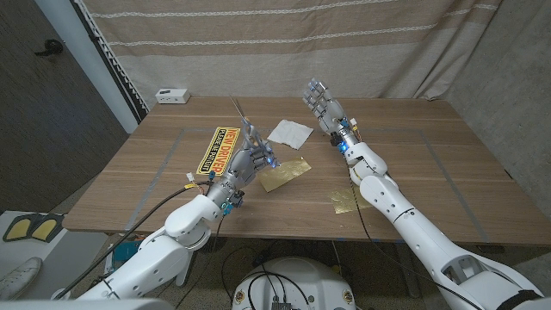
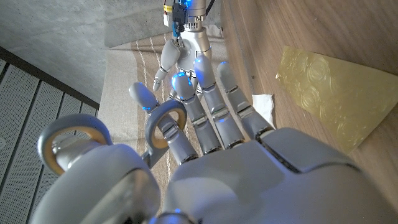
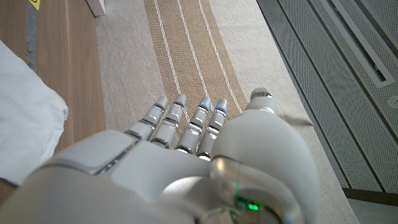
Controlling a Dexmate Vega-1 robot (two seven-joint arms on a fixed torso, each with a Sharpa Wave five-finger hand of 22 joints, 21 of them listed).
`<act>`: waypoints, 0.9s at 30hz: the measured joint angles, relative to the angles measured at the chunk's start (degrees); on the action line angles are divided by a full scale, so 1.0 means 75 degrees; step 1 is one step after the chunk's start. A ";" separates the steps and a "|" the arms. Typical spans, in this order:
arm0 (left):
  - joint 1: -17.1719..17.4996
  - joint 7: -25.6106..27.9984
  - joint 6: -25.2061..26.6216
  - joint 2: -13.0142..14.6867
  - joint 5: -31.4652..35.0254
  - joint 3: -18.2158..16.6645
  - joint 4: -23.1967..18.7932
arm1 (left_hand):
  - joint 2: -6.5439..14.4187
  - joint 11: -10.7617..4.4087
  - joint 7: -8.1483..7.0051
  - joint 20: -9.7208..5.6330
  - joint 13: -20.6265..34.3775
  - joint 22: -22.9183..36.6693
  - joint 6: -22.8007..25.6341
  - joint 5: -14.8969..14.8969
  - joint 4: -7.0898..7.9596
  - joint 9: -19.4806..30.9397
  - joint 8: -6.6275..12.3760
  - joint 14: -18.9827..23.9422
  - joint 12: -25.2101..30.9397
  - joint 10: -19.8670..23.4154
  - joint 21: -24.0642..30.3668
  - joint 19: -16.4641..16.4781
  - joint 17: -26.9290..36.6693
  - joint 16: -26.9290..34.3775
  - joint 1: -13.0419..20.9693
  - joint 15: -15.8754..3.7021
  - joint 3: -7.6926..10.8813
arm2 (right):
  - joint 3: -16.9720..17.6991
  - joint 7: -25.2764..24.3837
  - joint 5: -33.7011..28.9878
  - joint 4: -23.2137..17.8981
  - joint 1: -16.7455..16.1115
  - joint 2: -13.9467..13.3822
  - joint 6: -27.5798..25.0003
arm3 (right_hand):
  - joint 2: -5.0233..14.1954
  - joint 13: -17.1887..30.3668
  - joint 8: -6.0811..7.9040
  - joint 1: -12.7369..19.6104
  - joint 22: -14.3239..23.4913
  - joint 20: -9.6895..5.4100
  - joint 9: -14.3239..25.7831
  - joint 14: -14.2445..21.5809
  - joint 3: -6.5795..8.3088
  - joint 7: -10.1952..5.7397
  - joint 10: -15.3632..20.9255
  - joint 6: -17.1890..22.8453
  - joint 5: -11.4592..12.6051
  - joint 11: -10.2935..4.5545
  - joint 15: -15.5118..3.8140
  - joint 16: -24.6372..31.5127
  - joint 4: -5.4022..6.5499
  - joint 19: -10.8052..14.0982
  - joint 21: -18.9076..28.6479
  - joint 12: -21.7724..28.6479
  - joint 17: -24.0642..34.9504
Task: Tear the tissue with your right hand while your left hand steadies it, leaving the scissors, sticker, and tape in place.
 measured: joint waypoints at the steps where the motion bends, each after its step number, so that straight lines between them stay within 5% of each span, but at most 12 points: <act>1: 0.0020 0.0003 0.0010 0.0029 -0.0005 -0.0017 -0.0030 | 0.0000 0.0036 0.0000 0.0000 0.0072 0.0007 0.0000 0.0000 0.0000 0.0000 0.0000 0.0009 0.0064 0.0040 0.0000 0.0000 0.0008 0.0021 0.0000 0.0013 0.0000 | -0.0009 -0.0035 -0.0064 0.0003 0.0000 -0.0008 0.0032 | 0.0042 0.0000 0.0000 -0.0041 0.0000 0.0000 0.0000 0.0000 0.0000 -0.0004 -0.0027 -0.0049 0.0018 0.0027 0.0000 0.0000 0.0000 0.0000 -0.0034 0.0000 0.0000; 6: 0.0130 0.0049 0.0192 0.0195 -0.0104 -0.0120 -0.0190 | 0.0001 0.0015 0.0001 0.0000 0.0353 0.0030 -0.0001 0.0000 0.0000 0.0058 0.0036 0.0009 0.0246 0.0093 0.0000 0.0000 0.0021 0.0022 0.0001 0.0013 0.0000 | -0.0067 -0.0164 -0.0319 0.0005 0.0000 -0.0071 0.0127 | 0.0099 0.0000 -0.0001 0.0004 0.0000 0.0019 0.0000 0.0055 0.0045 0.0022 -0.0273 -0.0290 0.0048 0.0051 0.0000 0.0030 -0.0044 -0.0019 -0.0129 -0.0063 0.0000; 20: 0.0295 0.0073 0.0579 0.0531 -0.0350 -0.0284 -0.0543 | 0.0002 0.0026 0.0001 0.0013 0.0340 0.0039 -0.0001 0.0038 -0.0001 0.0070 0.0038 0.0009 0.0247 0.0107 0.0000 0.0069 0.0021 0.0022 0.0002 0.0013 0.0001 | -0.0305 -0.0623 -0.1350 0.0006 0.0088 -0.0405 0.0323 | 0.0129 0.0050 -0.0085 -0.0026 0.0000 0.0255 0.0000 -0.1318 -0.0009 0.0271 -0.1159 -0.1234 0.0106 0.0259 0.0030 -0.0108 -0.0054 -0.0457 -0.0515 -0.0120 0.0018; 27: 0.0241 -0.0039 0.0796 0.0624 -0.0486 -0.0268 -0.0636 | 0.0003 0.0026 0.0001 0.0013 0.0434 0.0072 0.0000 0.0038 -0.0001 0.0071 0.0008 0.0008 0.0248 0.0108 0.0000 0.0069 0.0051 0.0050 0.0002 0.0013 0.0001 | -0.0397 -0.0911 -0.1869 -0.0159 0.0129 -0.0671 0.0238 | 0.0118 0.0053 -0.0085 -0.0082 0.0039 0.0312 0.0000 -0.1596 -0.0032 0.0370 -0.1267 -0.1487 0.0106 0.0283 0.0041 -0.0108 -0.0051 -0.0533 -0.0583 -0.0090 0.0017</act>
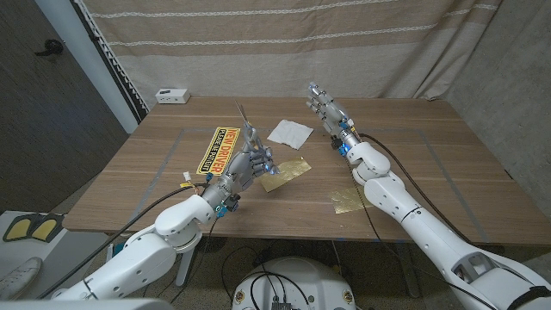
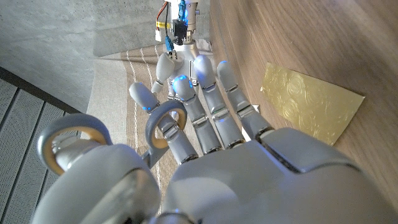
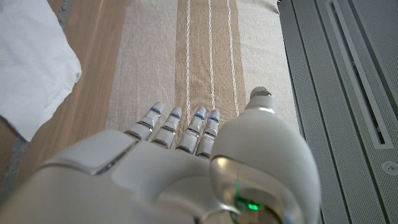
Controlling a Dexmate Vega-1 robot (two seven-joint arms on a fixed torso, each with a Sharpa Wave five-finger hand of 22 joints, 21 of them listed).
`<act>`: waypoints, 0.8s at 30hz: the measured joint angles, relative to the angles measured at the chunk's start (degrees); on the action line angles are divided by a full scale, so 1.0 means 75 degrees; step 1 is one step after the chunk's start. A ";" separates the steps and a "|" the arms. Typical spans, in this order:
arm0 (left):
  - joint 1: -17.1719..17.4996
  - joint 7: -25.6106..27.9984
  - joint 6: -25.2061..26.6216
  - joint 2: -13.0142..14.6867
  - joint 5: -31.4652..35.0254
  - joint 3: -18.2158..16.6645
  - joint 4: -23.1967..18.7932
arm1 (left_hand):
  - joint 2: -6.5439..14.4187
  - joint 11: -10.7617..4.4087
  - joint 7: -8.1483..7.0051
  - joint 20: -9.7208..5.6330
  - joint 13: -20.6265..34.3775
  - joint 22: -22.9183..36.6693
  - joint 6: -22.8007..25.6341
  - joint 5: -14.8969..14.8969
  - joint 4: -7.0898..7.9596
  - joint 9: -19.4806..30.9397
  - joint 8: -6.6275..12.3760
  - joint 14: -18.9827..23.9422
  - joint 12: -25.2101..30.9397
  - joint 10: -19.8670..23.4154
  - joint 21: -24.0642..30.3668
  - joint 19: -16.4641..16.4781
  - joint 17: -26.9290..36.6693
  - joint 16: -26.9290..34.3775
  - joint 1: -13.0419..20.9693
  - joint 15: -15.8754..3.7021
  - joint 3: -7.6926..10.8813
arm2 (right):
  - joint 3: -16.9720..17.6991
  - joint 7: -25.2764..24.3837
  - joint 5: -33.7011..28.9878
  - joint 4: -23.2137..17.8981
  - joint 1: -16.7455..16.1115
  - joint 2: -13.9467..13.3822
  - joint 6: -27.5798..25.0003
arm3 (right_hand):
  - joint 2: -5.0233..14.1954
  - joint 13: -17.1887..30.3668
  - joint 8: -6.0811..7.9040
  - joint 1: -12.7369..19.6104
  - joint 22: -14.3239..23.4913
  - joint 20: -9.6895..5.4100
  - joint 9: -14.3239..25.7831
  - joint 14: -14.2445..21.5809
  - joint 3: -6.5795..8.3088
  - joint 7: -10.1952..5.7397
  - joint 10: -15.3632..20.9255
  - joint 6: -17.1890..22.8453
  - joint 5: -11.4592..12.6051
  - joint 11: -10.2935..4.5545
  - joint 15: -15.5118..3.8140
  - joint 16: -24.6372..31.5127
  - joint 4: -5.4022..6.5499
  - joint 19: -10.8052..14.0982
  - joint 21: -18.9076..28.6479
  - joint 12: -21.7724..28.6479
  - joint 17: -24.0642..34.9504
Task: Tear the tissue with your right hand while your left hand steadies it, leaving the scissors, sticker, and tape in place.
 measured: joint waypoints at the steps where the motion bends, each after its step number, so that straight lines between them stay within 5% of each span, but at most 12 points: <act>1: 0.0000 -0.0003 0.0006 0.0000 -0.0003 0.0000 0.0000 | 0.0000 0.0000 0.0000 0.0000 0.0053 0.0000 0.0000 0.0000 0.0000 0.0000 -0.0003 0.0000 0.0032 0.0000 0.0000 0.0000 0.0006 0.0002 0.0000 0.0000 0.0000 | -0.0005 0.0000 0.0000 -0.0016 0.0002 -0.0017 0.0000 | 0.0001 0.0000 0.0000 0.0000 0.0000 0.0018 0.0000 0.0000 0.0000 -0.0002 0.0000 0.0002 0.0000 0.0000 0.0000 0.0000 0.0000 -0.0018 -0.0027 0.0003 0.0000; 6: -0.0037 -0.0047 0.0126 0.0034 -0.0085 0.0062 -0.0026 | 0.0000 0.0012 0.0000 0.0000 0.0094 -0.0019 0.0000 0.0000 0.0000 0.0000 -0.0012 0.0000 0.0082 0.0012 -0.0028 0.0000 0.0006 0.0002 0.0000 0.0000 0.0000 | -0.0072 -0.0386 -0.0453 -0.0208 0.0021 -0.0222 -0.0221 | -0.0029 0.0000 0.0000 -0.0027 0.0000 0.0042 0.0000 -0.0137 0.0000 -0.0002 0.0000 0.0002 0.0000 0.0000 -0.0027 0.0000 0.0000 -0.0042 -0.0028 0.0004 0.0000; 11: -0.0051 -0.0077 0.0185 0.0045 -0.0134 0.0101 -0.0029 | 0.0001 0.0012 0.0000 0.0000 0.0118 -0.0022 0.0000 0.0000 0.0000 0.0000 -0.0016 0.0000 0.0082 0.0014 -0.0028 -0.0001 -0.0016 0.0002 0.0001 0.0000 0.0000 | -0.0171 -0.0724 -0.0909 -0.0371 0.0072 -0.0390 -0.0445 | -0.0059 0.0035 -0.0031 -0.0057 -0.0001 0.0071 0.0000 -0.0219 -0.0034 0.0080 -0.0047 -0.0737 0.0059 -0.0060 -0.0026 0.0013 -0.0033 -0.0011 -0.0089 0.0108 0.0000; 24: 0.0000 0.0005 0.0307 0.0095 -0.0229 0.0134 -0.0074 | 0.0001 -0.0011 0.0000 -0.0001 0.0248 0.0000 0.0000 0.0000 0.0000 0.0025 -0.0062 -0.0001 0.0140 0.0066 -0.0059 -0.0001 -0.0038 0.0002 0.0001 0.0000 0.0000 | -0.0430 -0.1115 -0.1578 -0.0634 0.0256 -0.0685 -0.0705 | -0.0060 0.0035 0.0062 -0.0056 -0.0002 0.0112 0.0000 -0.0371 -0.0105 0.0066 0.0113 -0.0748 0.0059 -0.0219 -0.0016 0.0036 -0.0043 -0.0053 -0.0147 0.0235 -0.0001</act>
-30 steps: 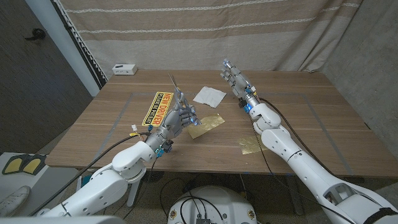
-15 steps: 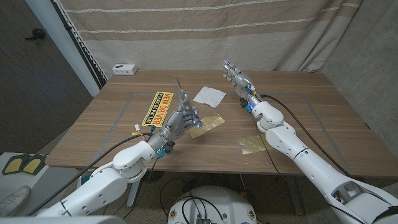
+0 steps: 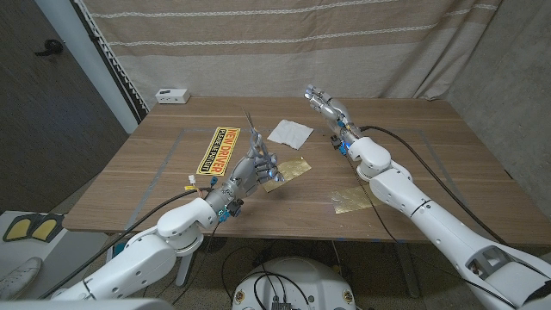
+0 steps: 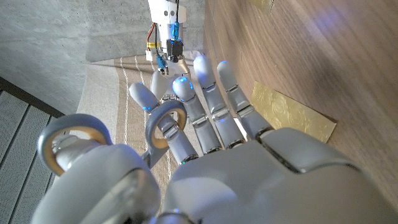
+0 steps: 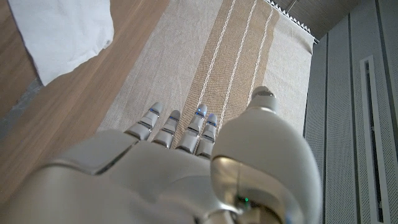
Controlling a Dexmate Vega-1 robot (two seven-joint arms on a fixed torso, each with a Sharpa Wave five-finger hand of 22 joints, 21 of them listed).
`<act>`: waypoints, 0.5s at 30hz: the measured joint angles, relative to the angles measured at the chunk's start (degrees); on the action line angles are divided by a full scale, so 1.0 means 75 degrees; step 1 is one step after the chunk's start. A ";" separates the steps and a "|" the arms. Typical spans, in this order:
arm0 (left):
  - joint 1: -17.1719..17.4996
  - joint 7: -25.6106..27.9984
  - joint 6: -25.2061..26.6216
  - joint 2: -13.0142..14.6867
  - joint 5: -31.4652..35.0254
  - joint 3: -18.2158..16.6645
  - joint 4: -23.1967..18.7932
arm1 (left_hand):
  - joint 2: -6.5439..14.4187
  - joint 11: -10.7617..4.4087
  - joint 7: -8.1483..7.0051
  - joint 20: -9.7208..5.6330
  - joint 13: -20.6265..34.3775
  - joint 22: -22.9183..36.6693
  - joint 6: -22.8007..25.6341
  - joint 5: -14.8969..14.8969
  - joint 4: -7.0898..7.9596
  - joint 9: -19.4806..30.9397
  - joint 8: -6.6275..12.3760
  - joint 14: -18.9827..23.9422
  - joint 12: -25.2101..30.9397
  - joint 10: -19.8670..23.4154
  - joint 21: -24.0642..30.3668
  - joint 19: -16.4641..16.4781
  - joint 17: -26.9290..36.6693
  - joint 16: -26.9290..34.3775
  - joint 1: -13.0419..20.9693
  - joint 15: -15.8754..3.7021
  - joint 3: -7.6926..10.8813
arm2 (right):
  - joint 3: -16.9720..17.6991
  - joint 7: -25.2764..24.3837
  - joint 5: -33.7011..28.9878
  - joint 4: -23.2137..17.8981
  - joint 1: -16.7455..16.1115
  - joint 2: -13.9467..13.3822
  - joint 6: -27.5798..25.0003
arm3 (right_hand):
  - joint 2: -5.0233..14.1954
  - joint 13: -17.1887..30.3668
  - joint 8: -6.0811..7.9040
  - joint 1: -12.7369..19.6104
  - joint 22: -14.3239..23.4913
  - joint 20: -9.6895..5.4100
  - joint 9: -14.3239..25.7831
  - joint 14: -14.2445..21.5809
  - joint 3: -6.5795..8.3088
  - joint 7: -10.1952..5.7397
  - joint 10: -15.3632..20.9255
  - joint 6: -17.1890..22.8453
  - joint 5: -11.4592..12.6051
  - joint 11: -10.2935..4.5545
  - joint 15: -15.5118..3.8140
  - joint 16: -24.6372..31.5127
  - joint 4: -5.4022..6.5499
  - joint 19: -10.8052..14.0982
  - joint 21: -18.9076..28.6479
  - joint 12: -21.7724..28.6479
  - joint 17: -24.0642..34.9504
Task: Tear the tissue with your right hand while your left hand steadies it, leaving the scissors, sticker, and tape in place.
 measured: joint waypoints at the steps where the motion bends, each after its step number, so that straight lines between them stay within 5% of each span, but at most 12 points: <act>1: 0.0000 0.0031 0.0015 0.0000 -0.0003 0.0000 0.0000 | 0.0000 0.0000 0.0000 0.0000 0.0021 0.0000 0.0000 0.0000 0.0000 0.0005 -0.0005 0.0000 0.0000 0.0000 0.0000 0.0000 -0.0012 0.0000 0.0000 0.0000 0.0000 | -0.0010 0.0000 0.0000 -0.0009 0.0009 -0.0010 0.0000 | 0.0000 0.0000 0.0000 0.0000 0.0000 0.0000 0.0000 -0.0011 0.0000 0.0000 0.0000 0.0000 0.0000 0.0000 -0.0011 0.0000 0.0000 0.0000 0.0000 0.0000 0.0000; 13: 0.0000 0.0175 0.0144 0.0000 -0.0060 0.0000 0.0000 | 0.0041 -0.0001 0.0000 0.0000 -0.0014 -0.0005 0.0000 0.0050 0.0001 0.0011 -0.0037 0.0042 0.0000 0.0002 0.0000 0.0000 -0.0036 0.0000 0.0041 -0.0042 0.0001 | -0.0222 0.0000 0.0000 -0.0233 0.0065 -0.0111 0.0000 | -0.0043 -0.0001 0.0142 0.0043 -0.0020 0.0040 0.0000 0.0172 -0.0021 0.0033 0.0474 0.0284 0.0059 0.0032 0.0030 0.0059 -0.0021 0.0100 -0.0045 0.0191 0.0000; 14: 0.0246 0.0180 0.0156 0.0240 -0.0066 -0.0117 -0.0277 | 0.0041 -0.0001 0.0000 0.0000 -0.0006 -0.0002 0.0000 0.0050 0.0001 0.0034 -0.0037 0.0057 -0.0001 0.0002 0.0000 0.0000 -0.0028 0.0000 0.0041 -0.0026 0.0001 | -0.0254 -0.1039 -0.1587 -0.0270 0.0073 -0.0123 -0.0574 | -0.0042 -0.0001 0.0142 0.0043 -0.0020 0.0052 0.0000 0.0171 -0.0021 0.0042 0.0482 0.0293 0.0059 0.0045 0.0030 0.0059 -0.0021 0.0112 -0.0044 0.0191 -0.0001; 15: 0.0256 0.0182 0.0158 0.0254 -0.0068 -0.0126 -0.0289 | 0.0040 -0.0001 0.0000 0.0000 -0.0002 0.0000 0.0000 0.0050 0.0001 0.0036 -0.0039 0.0059 -0.0001 0.0002 0.0000 0.0000 -0.0026 0.0000 0.0041 -0.0025 0.0001 | -0.0267 -0.1102 -0.1698 -0.0285 0.0077 -0.0129 -0.0608 | -0.0042 -0.0001 0.0162 0.0043 -0.0020 0.0052 0.0000 0.0171 -0.0021 0.0068 0.0508 0.0319 0.0059 0.0070 0.0030 0.0102 -0.0021 0.0112 -0.0044 0.0191 -0.0001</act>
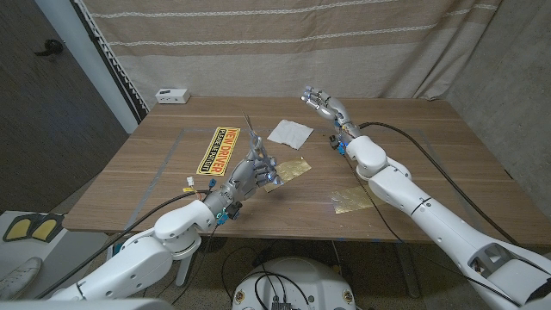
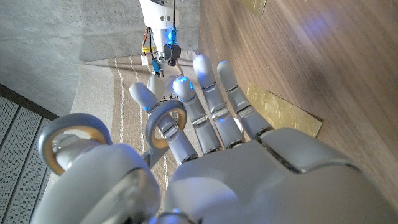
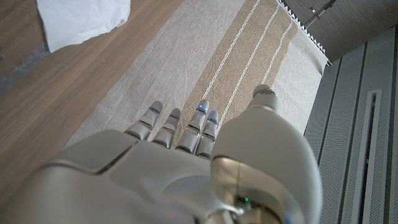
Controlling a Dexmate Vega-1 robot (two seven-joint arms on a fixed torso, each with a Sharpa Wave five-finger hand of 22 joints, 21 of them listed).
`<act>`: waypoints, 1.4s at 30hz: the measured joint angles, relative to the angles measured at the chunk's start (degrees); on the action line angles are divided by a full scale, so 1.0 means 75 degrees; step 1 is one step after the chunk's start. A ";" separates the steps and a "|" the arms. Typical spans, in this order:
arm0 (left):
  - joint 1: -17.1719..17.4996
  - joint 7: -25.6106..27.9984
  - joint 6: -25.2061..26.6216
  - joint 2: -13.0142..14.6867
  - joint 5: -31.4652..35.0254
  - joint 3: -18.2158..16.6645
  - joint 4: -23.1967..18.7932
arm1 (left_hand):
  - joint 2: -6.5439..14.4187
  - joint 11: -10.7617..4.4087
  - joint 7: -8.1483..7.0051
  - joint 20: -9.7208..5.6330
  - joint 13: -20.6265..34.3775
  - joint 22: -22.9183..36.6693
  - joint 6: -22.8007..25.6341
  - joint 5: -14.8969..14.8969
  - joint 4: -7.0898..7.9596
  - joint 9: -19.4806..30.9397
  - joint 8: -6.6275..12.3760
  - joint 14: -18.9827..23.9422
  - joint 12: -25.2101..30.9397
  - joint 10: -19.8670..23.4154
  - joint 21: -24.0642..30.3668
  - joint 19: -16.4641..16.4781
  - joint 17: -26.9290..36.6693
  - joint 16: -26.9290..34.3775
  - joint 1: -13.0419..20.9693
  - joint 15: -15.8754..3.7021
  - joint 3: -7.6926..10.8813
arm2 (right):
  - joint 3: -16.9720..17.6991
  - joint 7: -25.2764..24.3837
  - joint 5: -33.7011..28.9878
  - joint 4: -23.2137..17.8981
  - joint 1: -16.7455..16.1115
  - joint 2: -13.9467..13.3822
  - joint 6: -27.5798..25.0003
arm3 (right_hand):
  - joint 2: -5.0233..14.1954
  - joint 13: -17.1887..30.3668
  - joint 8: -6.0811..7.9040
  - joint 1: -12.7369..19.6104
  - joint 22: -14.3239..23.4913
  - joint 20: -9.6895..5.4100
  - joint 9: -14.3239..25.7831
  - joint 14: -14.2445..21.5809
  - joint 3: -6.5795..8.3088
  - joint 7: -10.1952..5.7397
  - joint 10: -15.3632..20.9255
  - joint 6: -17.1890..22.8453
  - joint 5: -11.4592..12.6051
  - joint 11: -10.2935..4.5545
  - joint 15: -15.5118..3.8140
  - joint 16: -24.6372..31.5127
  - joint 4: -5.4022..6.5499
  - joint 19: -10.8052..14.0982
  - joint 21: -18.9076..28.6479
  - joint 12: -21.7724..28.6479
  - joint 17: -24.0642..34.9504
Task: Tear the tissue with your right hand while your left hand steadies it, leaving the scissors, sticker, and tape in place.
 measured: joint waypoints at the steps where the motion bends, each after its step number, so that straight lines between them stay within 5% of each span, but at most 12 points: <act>1: 0.0016 0.0014 0.0011 0.0018 -0.0007 -0.0015 -0.0015 | -0.0001 0.0000 0.0000 0.0000 0.0010 0.0000 0.0000 0.0000 0.0000 -0.0018 -0.0002 0.0013 0.0000 0.0000 0.0000 0.0000 0.0000 0.0000 0.0001 0.0013 0.0000 | -0.0030 0.0000 0.0000 -0.0031 0.0008 -0.0012 0.0000 | 0.0000 0.0000 0.0009 0.0000 0.0000 0.0000 0.0000 0.0000 0.0000 0.0000 -0.0001 0.0000 0.0000 -0.0001 0.0000 0.0016 0.0000 0.0000 0.0000 0.0005 0.0000; 28: 0.0169 0.0283 0.0644 0.0457 -0.0313 -0.0318 -0.0471 | -0.0033 0.0001 0.0001 -0.0027 0.0265 0.0023 0.0000 0.0034 0.0000 -0.0049 -0.0062 0.0188 0.0111 0.0272 0.0000 0.0111 0.0029 0.0059 0.0075 -0.0058 0.0000 | -0.0553 -0.0769 -0.2179 -0.0230 0.0322 -0.0121 -0.0747 | -0.0072 -0.0007 0.0009 0.0072 0.0001 0.0066 0.0000 0.0082 -0.0010 0.0028 0.0068 0.0109 0.0050 -0.0015 0.0000 0.0016 -0.0054 0.0070 -0.0029 0.0057 -0.0020; 42: 0.0251 0.0481 0.1226 0.0935 -0.0647 -0.0688 -0.0878 | -0.0012 0.0002 0.0024 -0.0027 0.0316 0.0030 -0.0023 0.0061 0.0000 -0.0025 -0.0045 0.0188 0.0171 0.0273 0.0000 0.0111 0.0035 0.0058 0.0093 -0.0057 0.0000 | -0.0614 -0.0785 -0.2582 -0.0373 0.0357 -0.0161 -0.0849 | -0.0070 -0.0019 0.0009 0.0071 0.0002 0.0026 0.0000 0.0081 -0.0010 0.0028 0.0109 0.0109 0.0050 0.0001 0.0000 0.0016 -0.0054 0.0111 -0.0086 0.0057 -0.0019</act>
